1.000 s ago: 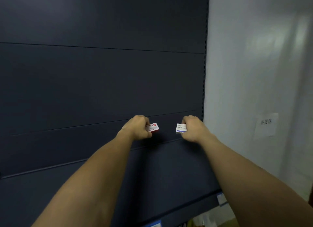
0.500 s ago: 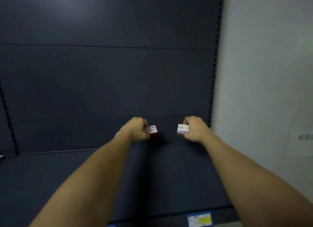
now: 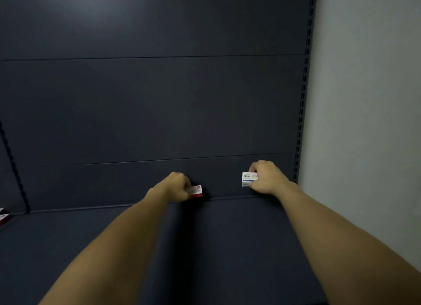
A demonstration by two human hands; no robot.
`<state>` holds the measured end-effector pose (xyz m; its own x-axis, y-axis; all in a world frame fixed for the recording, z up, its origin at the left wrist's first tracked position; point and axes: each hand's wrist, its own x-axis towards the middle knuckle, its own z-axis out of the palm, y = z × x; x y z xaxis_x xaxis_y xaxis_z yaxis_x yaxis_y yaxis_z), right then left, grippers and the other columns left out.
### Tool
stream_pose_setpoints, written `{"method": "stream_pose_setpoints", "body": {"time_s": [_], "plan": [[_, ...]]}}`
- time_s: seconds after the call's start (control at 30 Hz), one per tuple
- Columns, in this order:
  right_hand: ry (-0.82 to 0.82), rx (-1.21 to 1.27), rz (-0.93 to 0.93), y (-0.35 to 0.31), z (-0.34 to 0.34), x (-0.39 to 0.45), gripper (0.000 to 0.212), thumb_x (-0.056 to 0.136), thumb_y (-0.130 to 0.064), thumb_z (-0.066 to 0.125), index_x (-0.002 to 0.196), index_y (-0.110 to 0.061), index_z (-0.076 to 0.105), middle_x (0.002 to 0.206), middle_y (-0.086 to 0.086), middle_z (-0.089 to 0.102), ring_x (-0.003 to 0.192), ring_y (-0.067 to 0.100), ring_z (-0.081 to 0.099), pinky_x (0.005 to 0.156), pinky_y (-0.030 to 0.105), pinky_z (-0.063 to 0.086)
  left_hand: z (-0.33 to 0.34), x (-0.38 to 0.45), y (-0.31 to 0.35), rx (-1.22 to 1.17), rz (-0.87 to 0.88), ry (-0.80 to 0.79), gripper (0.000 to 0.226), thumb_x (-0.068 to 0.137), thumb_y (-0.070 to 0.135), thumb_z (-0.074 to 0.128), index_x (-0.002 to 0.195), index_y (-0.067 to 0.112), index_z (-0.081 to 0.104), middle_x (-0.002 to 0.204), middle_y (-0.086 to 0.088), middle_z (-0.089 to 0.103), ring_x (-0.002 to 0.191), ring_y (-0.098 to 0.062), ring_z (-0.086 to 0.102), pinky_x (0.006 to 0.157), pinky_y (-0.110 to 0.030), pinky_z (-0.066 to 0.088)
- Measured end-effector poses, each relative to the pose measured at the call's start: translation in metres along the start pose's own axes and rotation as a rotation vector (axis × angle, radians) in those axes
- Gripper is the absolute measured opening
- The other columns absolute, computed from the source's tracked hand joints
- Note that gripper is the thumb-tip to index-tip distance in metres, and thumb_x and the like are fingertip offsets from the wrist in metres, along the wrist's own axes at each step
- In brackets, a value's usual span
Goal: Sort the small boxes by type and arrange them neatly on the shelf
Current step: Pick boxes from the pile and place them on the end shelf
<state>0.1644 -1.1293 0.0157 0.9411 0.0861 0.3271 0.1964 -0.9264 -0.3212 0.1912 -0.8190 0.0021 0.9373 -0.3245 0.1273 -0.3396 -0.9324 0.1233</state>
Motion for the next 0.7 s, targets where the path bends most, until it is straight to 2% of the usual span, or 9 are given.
{"method": "stream_pose_setpoints", "body": {"time_s": [0.17,0.3,0.47,0.53,0.7], "plan": [[-0.027,0.034,0.015,0.001,0.009,0.005,0.025,0.07,-0.015,0.071,0.092,-0.026,0.065,0.1,-0.007,0.057,0.09,0.016,0.06,0.079,0.036,0.057,0.019,0.0,-0.005,-0.004,-0.045,-0.064,0.024,0.082,0.026,0.07,0.104,0.016,0.071,0.103,-0.001,0.065,0.092,-0.019,0.063,0.082,-0.036,0.057],[-0.05,0.028,0.012,0.002,0.009,0.007,0.023,0.071,-0.016,0.071,0.09,-0.029,0.065,0.098,-0.008,0.059,0.088,0.015,0.061,0.077,0.033,0.057,0.028,0.001,-0.004,-0.014,-0.095,-0.096,0.014,0.082,0.018,0.065,0.095,0.018,0.068,0.101,0.0,0.062,0.089,-0.018,0.061,0.077,-0.033,0.055],[-0.076,0.039,0.033,0.008,0.011,0.008,0.025,0.071,-0.015,0.07,0.091,-0.029,0.066,0.098,-0.007,0.061,0.088,0.015,0.063,0.079,0.037,0.059,0.03,0.003,-0.004,0.01,-0.089,-0.11,0.008,0.08,0.02,0.065,0.086,0.025,0.062,0.101,0.001,0.061,0.087,-0.016,0.06,0.074,-0.031,0.053],[-0.089,0.042,0.036,0.01,0.012,0.008,0.025,0.071,-0.015,0.071,0.091,-0.029,0.066,0.098,-0.007,0.062,0.087,0.015,0.063,0.079,0.037,0.059,0.029,0.005,-0.003,0.014,-0.081,-0.118,0.01,0.082,0.023,0.066,0.091,0.024,0.064,0.103,0.002,0.061,0.088,-0.016,0.061,0.077,-0.033,0.055],[-0.117,0.061,0.058,0.013,0.02,0.009,0.024,0.074,-0.013,0.071,0.094,-0.025,0.066,0.099,-0.005,0.063,0.087,0.014,0.063,0.079,0.036,0.059,0.015,0.007,-0.006,0.011,-0.042,-0.053,0.036,0.083,0.038,0.071,0.112,0.018,0.066,0.106,0.003,0.064,0.091,-0.016,0.062,0.081,-0.036,0.057]]}}
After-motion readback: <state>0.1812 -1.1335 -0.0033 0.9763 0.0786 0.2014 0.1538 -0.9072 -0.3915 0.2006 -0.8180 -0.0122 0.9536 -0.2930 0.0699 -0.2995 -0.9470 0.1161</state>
